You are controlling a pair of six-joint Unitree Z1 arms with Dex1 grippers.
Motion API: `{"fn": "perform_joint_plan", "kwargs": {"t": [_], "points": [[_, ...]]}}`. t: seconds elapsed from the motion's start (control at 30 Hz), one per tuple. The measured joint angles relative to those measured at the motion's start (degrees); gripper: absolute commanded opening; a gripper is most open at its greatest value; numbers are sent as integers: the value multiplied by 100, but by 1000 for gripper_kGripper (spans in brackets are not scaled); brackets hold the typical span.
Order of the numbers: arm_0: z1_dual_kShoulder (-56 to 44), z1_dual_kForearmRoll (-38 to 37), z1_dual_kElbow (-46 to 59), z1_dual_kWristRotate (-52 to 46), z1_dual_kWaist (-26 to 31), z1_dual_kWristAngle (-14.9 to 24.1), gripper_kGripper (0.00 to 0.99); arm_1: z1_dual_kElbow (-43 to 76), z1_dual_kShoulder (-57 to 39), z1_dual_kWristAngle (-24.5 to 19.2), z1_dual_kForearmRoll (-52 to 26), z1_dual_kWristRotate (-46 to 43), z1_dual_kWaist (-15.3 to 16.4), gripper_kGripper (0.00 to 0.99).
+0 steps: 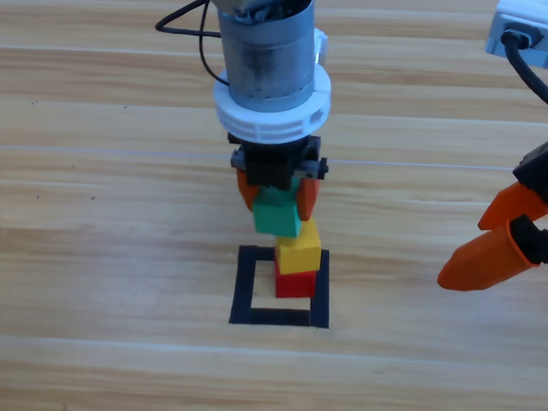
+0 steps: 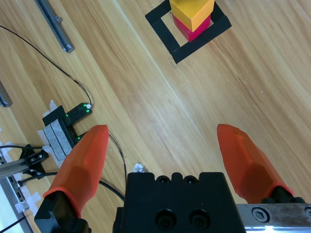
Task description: Stack the blocks in the rectangular block: red at the bottom, yellow in the middle, green on top
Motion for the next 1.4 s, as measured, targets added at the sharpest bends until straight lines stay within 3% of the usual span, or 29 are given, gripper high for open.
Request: {"fn": "perform_joint_plan", "kwargs": {"t": [1.4], "points": [[241, 0, -310, 213, -86, 29, 0, 13, -1, 0, -1, 0, 0, 990]]}}
